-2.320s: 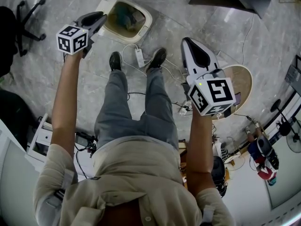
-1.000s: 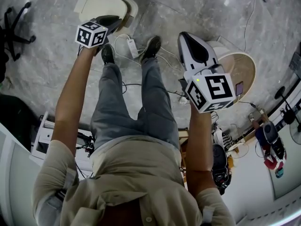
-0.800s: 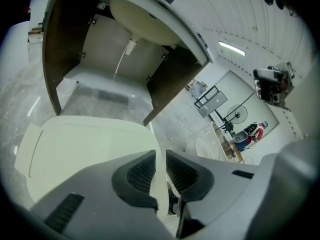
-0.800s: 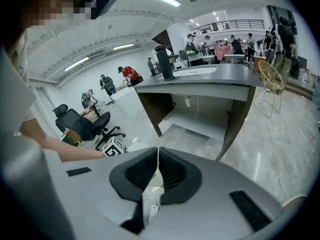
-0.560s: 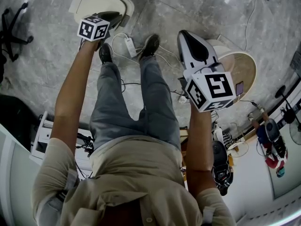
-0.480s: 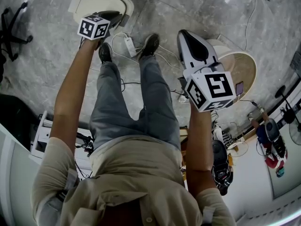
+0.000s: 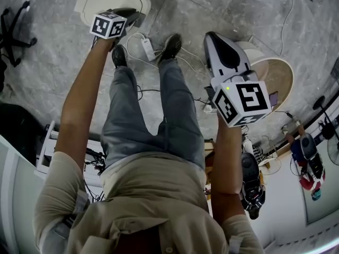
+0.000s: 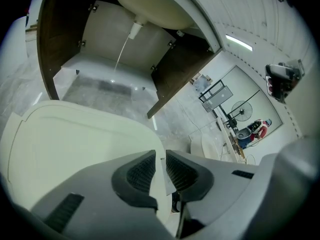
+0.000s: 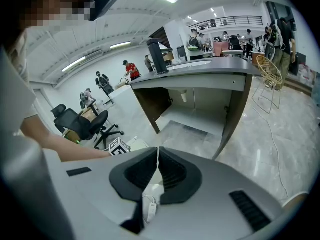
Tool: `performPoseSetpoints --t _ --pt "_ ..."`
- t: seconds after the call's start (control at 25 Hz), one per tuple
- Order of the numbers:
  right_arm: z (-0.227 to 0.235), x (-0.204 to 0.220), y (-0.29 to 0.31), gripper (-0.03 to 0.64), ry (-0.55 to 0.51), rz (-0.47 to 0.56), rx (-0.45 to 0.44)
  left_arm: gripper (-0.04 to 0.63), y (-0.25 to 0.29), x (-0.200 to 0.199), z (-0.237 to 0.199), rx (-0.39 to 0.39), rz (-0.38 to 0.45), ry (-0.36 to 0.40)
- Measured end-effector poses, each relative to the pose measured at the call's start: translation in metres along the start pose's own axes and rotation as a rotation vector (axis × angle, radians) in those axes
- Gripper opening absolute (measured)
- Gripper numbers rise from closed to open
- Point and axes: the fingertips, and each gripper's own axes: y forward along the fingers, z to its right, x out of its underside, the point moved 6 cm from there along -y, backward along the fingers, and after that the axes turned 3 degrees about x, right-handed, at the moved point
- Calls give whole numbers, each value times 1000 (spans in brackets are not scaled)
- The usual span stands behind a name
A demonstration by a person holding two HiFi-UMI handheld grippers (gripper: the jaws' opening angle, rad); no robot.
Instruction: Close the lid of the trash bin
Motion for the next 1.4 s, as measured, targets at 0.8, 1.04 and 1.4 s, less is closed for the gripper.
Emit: performPoseSetpoints --t 0.8,1.04,1.4 --pt "-48 -36 -29 26 -20 54 2 118 -27 5 26 66 -154 129" --pt "-90 -78 -61 26 -74 110 -21 118 -113 -39 49 36 -58 208" --pt "-147 -139 -123 26 -162 196 -16 107 -251 -121 128 43 159 362"
